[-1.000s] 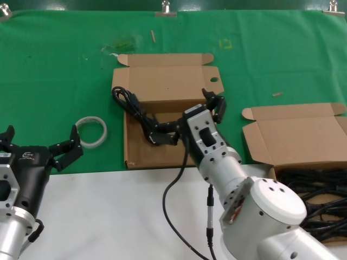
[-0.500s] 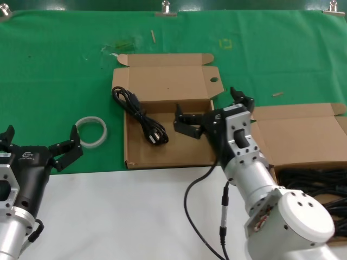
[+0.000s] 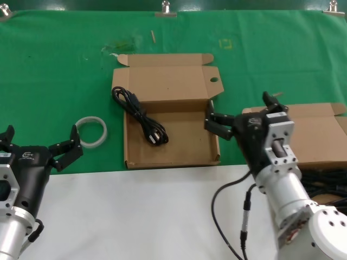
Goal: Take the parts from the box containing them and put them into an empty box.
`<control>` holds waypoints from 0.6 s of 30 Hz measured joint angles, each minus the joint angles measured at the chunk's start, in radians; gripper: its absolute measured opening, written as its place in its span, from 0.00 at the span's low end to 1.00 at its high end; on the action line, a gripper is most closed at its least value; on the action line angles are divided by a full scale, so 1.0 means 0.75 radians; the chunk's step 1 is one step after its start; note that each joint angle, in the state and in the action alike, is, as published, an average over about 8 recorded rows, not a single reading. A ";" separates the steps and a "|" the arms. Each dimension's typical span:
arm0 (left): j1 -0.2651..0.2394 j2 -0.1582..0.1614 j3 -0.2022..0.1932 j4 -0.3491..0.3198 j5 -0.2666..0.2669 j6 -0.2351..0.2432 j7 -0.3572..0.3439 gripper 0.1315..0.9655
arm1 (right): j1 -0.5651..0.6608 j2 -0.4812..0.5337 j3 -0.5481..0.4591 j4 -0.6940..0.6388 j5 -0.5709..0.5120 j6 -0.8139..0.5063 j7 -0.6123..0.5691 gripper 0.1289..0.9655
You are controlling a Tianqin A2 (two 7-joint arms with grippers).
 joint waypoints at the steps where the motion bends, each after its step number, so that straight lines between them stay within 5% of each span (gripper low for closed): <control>1: 0.000 0.000 0.000 0.000 0.000 0.000 0.000 1.00 | -0.012 0.000 0.018 0.006 -0.017 -0.011 0.019 1.00; 18: 0.000 0.000 0.000 0.000 0.000 0.000 0.000 1.00 | -0.217 0.000 0.321 0.104 -0.303 -0.194 0.336 1.00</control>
